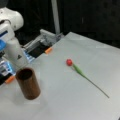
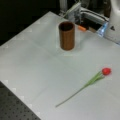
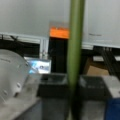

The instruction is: Flower insertion into a vase

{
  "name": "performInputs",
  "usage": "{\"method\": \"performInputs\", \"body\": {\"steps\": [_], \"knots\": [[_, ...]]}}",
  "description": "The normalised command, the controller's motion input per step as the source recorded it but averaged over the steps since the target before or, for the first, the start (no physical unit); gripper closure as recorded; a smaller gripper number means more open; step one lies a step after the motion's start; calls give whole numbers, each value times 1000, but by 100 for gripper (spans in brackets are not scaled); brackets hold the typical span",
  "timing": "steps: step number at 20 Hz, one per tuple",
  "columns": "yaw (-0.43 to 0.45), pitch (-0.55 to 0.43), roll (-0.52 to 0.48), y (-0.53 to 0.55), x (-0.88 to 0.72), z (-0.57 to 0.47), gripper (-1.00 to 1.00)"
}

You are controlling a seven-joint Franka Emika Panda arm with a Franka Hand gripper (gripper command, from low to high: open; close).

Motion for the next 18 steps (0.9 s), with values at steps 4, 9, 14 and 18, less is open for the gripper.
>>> {"method": "performInputs", "body": {"steps": [4,9,14,18], "knots": [[32,382,-141,-20,58,-31,100],[-4,408,-153,-43,118,8,100],[-26,304,-121,-74,145,78,100],[-47,240,-85,-111,122,108,100]]}}
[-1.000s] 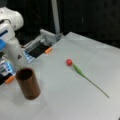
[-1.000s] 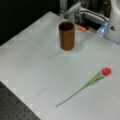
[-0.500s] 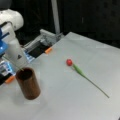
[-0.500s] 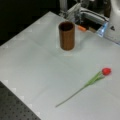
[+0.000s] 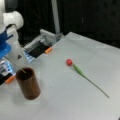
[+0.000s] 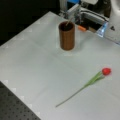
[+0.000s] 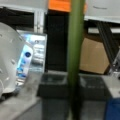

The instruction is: Flower insertion into a vase

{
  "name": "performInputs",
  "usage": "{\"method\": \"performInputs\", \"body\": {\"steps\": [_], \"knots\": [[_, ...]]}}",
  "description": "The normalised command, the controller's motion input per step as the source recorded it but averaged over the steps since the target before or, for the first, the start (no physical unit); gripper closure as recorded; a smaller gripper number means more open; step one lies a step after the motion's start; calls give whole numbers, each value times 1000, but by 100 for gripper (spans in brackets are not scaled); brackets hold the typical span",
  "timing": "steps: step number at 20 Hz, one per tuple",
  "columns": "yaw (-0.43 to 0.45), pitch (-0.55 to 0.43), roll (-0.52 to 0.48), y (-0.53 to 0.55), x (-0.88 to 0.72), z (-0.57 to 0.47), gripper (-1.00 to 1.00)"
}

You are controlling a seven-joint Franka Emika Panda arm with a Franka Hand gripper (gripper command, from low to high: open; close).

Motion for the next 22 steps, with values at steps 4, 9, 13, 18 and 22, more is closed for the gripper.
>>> {"method": "performInputs", "body": {"steps": [4,9,13,18,22], "knots": [[-57,227,-71,-127,111,108,100],[-85,663,-180,-127,125,107,100],[-116,968,-246,-118,365,102,100],[-128,663,-133,-106,566,86,100],[-132,430,-49,-139,455,85,100]]}}
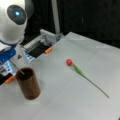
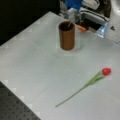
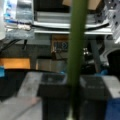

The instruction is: Flower insertion into a vase

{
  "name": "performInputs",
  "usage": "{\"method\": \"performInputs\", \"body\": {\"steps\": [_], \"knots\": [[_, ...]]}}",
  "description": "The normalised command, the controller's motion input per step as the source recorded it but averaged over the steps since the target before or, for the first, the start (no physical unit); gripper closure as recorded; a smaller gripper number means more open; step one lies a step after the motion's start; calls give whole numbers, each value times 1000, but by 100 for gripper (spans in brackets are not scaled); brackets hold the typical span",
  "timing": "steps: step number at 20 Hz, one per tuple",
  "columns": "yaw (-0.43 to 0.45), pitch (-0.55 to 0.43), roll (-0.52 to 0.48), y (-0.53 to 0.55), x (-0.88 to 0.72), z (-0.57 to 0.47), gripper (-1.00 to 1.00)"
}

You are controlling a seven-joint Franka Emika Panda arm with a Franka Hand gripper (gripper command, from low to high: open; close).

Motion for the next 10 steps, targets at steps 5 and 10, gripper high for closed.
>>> {"method": "performInputs", "body": {"steps": [5,10], "knots": [[-112,255,-21,-156,291,66,100],[-83,172,-38,-92,198,58,100]]}}
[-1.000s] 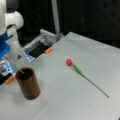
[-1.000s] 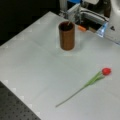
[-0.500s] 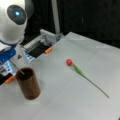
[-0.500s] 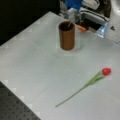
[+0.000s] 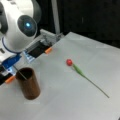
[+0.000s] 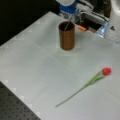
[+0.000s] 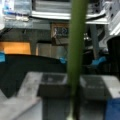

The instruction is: Flower insertion into a vase

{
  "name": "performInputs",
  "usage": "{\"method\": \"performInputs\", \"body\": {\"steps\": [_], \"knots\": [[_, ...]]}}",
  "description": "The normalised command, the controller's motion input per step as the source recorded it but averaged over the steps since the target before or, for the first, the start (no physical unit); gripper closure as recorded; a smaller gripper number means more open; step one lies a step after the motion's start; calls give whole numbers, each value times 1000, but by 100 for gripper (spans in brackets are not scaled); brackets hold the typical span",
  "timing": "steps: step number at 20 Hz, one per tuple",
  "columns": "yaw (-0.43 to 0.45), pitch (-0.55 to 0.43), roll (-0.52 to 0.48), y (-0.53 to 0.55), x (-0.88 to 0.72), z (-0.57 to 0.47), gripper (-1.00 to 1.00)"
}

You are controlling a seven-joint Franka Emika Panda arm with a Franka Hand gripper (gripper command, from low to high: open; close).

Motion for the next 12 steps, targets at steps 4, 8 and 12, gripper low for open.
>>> {"method": "performInputs", "body": {"steps": [4,8,12], "knots": [[-97,198,-44,-31,219,89,100],[-113,194,-34,30,296,52,100],[-127,155,-11,47,405,-39,100]]}}
